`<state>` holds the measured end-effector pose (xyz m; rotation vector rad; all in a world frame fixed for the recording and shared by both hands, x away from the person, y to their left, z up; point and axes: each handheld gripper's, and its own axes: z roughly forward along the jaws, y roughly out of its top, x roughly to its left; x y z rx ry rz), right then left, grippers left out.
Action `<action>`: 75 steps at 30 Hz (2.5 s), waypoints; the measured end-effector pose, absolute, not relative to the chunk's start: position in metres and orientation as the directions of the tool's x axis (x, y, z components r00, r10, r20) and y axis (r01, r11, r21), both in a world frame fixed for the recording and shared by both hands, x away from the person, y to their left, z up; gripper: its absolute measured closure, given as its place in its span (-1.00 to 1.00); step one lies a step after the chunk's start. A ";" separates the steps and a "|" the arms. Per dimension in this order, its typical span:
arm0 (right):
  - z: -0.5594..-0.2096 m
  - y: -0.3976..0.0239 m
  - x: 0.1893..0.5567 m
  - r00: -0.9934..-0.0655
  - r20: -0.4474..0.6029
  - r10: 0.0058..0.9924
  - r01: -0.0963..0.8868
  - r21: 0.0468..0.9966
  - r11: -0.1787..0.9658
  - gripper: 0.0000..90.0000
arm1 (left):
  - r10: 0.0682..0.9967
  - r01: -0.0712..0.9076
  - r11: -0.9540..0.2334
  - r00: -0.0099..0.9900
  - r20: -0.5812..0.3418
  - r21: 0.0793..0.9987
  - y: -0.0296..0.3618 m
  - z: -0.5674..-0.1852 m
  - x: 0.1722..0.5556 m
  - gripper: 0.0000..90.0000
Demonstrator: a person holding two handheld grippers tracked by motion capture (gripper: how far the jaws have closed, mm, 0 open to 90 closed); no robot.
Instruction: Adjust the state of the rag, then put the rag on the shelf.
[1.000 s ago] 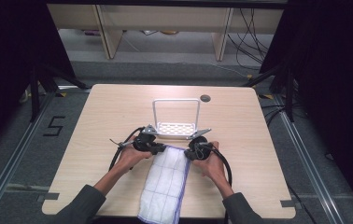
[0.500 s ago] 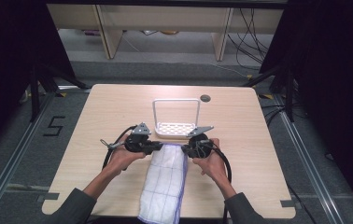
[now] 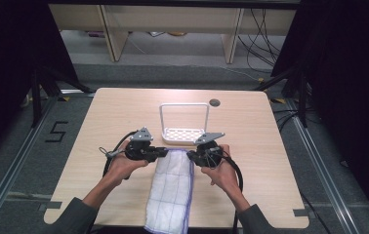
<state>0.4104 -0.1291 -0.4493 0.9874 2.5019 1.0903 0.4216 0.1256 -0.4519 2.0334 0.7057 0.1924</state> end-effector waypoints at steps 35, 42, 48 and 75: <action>-0.392 -0.126 0.385 -0.776 0.015 0.630 0.384 0.804 0.454 0.90 | 0.540 0.321 -0.336 0.836 -0.098 0.886 0.147 -0.388 0.390 0.84; -0.355 -0.126 0.374 -0.780 0.004 0.626 0.356 0.826 0.437 0.90 | 0.530 0.297 -0.329 0.844 -0.085 0.896 0.152 -0.354 0.389 0.85; -0.325 -0.128 0.378 -0.790 -0.010 0.613 0.315 0.851 0.420 0.90 | 0.520 0.317 -0.282 0.844 -0.133 0.906 0.153 -0.330 0.393 0.85; -0.266 -0.142 0.439 -0.720 -0.025 0.693 0.303 0.887 0.348 0.90 | 0.610 0.306 -0.237 0.786 -0.104 0.922 0.137 -0.280 0.461 0.85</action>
